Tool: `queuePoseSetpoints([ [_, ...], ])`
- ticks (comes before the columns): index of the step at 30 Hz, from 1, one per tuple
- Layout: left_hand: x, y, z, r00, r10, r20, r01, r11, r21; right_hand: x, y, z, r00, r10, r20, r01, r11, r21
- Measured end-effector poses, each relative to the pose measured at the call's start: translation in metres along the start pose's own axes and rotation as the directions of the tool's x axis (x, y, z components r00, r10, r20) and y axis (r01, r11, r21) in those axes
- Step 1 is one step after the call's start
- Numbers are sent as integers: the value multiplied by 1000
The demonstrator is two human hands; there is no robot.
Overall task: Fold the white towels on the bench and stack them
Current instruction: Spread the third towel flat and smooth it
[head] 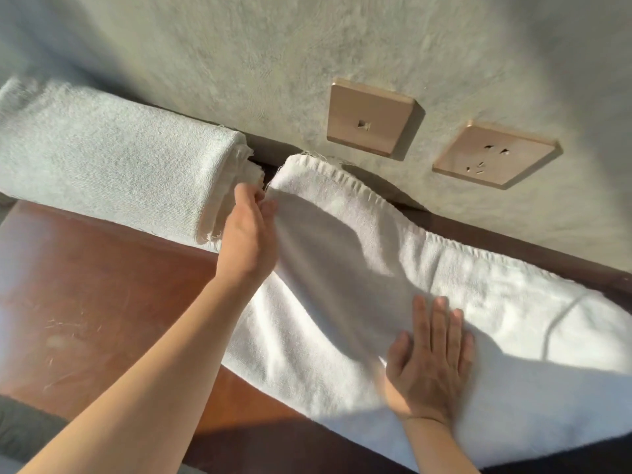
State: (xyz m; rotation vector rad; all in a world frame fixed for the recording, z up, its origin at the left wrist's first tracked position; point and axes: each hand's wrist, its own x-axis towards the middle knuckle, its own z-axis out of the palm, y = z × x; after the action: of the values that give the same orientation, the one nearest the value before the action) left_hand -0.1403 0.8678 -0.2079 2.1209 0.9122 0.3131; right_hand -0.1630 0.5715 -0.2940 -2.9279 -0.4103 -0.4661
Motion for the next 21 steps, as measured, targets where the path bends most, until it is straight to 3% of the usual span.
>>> queuePoseSetpoints([
  [3,0,-2,12,960,-162,227,83,944,320,0,0,-3,1000,11,27,-11,1000,15],
  [4,1,1,13,947,-190,259,89,930,357,1,0,-3,1000,12,25,-13,1000,15],
  [9,12,6,20,915,-321,244,184,870,457,1,-4,-4,997,59,47,-61,997,42],
  [11,7,4,20,952,-202,230,110,926,360,1,-3,-4,998,48,50,-50,998,38],
  [14,1,0,13,974,110,197,-127,989,75,2,-3,-6,998,31,53,-33,999,24],
  [16,2,-3,6,979,178,100,-176,984,-24,1,-3,-7,997,41,58,-43,999,31],
  [18,2,-9,8,986,152,60,-153,988,2,2,-3,-7,998,34,51,-35,999,27],
  [21,-9,-14,18,987,-77,139,64,993,99,3,-3,-8,997,35,71,-37,999,26],
])
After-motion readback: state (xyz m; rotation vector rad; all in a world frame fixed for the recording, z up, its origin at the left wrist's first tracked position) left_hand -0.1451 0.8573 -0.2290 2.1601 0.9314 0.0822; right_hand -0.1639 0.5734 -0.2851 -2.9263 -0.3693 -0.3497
